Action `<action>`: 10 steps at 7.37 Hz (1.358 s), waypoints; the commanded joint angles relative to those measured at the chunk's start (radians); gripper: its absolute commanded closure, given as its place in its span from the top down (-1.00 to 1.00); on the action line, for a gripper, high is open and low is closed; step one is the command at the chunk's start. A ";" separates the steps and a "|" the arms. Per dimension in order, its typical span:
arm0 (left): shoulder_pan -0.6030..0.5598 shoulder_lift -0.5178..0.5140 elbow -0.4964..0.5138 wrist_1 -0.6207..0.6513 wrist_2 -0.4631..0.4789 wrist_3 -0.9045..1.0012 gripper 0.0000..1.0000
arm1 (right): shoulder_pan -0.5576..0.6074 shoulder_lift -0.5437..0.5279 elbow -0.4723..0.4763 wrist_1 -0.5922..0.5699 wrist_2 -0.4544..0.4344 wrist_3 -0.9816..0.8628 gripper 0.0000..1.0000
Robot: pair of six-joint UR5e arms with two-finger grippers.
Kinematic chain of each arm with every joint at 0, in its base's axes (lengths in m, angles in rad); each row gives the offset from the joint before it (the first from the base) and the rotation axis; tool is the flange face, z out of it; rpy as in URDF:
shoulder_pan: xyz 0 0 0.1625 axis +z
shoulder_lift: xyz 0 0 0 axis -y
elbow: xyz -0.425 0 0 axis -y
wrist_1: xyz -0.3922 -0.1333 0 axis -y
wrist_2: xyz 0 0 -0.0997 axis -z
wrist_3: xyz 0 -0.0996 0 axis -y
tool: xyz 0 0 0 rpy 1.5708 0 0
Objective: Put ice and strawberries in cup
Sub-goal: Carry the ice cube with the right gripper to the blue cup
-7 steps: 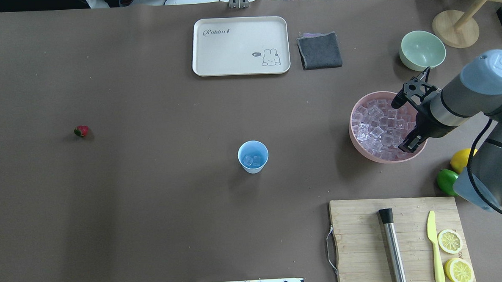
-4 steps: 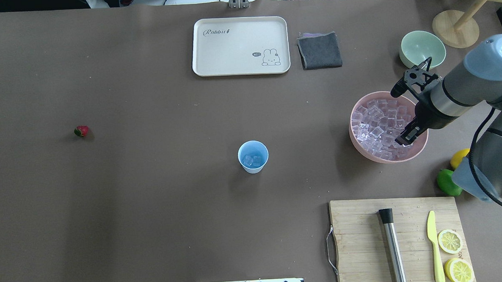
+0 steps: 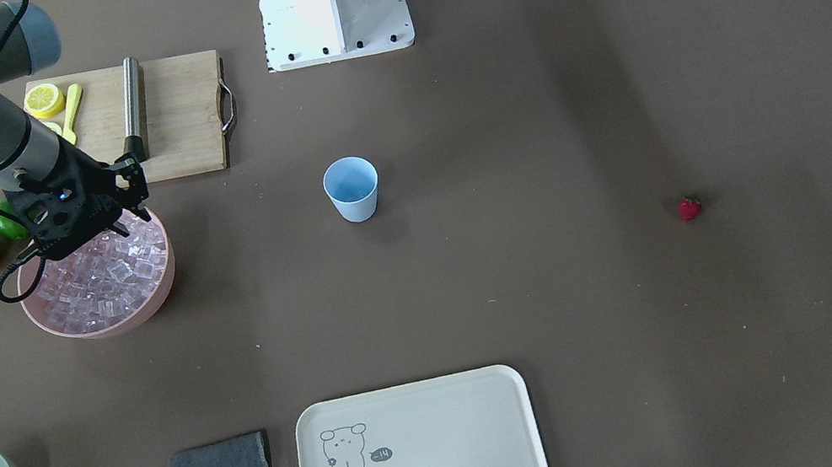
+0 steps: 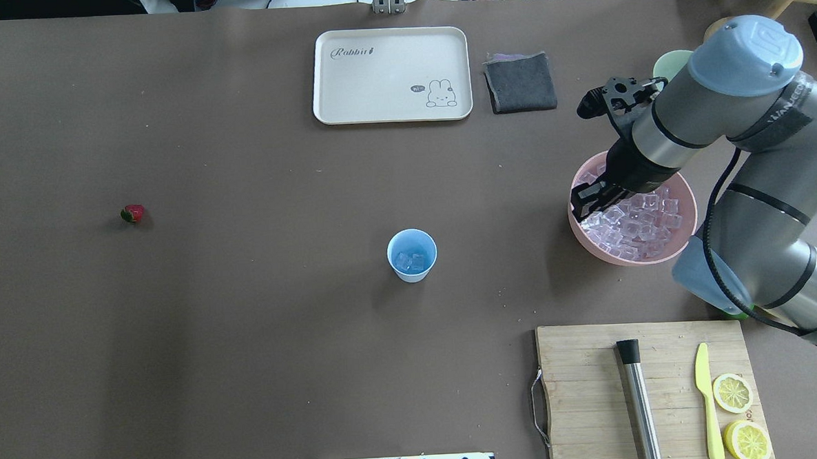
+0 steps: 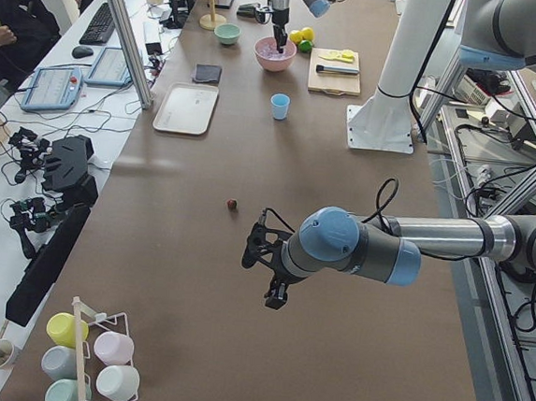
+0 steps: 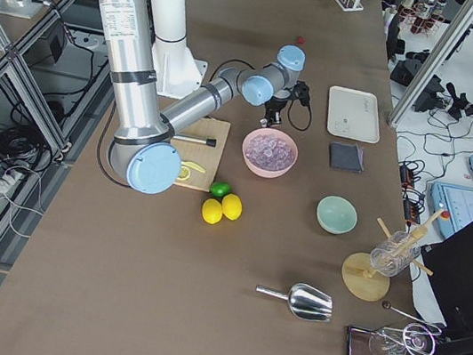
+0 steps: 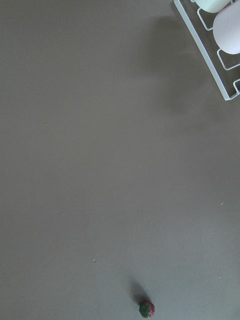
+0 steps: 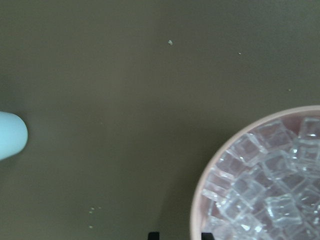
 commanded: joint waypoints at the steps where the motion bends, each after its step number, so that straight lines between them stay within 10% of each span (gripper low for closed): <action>1: 0.000 0.000 0.003 0.001 0.000 0.001 0.95 | -0.073 0.131 -0.023 0.002 -0.034 0.308 -1.00; 10: 0.000 0.000 0.023 -0.002 -0.001 0.004 0.95 | -0.271 0.363 -0.207 0.094 -0.269 0.689 -1.00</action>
